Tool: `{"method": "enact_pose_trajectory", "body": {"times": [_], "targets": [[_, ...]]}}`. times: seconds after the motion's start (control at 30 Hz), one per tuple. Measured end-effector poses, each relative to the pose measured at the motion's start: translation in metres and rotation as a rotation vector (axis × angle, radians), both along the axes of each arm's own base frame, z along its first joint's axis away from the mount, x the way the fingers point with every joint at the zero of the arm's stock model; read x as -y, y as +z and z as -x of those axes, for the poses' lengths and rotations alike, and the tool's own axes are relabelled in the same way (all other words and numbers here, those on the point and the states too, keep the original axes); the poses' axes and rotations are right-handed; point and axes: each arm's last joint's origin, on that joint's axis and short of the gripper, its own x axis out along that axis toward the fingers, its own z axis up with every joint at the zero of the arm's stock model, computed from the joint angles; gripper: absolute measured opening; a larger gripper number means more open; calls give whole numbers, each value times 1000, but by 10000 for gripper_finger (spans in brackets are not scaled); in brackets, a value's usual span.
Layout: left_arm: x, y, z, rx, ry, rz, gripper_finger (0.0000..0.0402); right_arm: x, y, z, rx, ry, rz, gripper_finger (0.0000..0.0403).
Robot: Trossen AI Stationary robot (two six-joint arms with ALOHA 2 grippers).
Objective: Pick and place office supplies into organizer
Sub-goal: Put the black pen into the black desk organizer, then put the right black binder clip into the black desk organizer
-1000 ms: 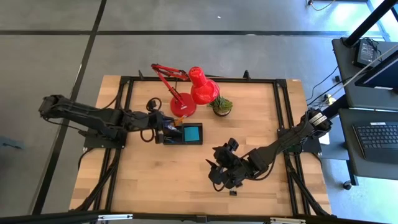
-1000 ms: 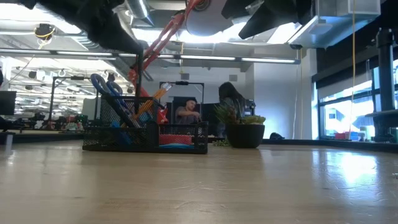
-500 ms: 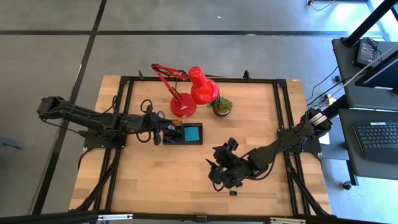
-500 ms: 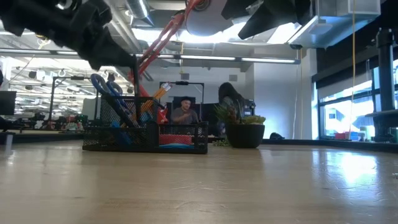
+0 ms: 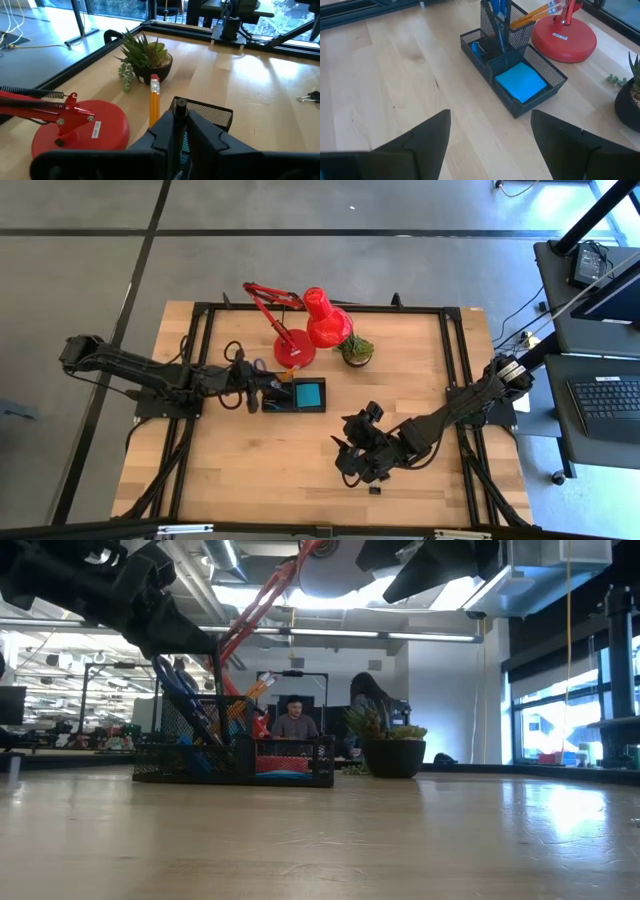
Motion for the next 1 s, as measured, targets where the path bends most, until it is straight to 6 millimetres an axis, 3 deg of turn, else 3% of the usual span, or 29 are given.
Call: {"method": "enact_pose_trajectory", "body": {"times": [0.57,0.73,1.0], "targets": [[0,0,0,-5,-8,-19,89,0,0,0,0,1,0,278],[0,14,0,30,-26,-68,101,0,0,0,-1,1,0,278],[10,27,0,69,-318,-75,105,2,-3,4,-52,4,31,278]]}}
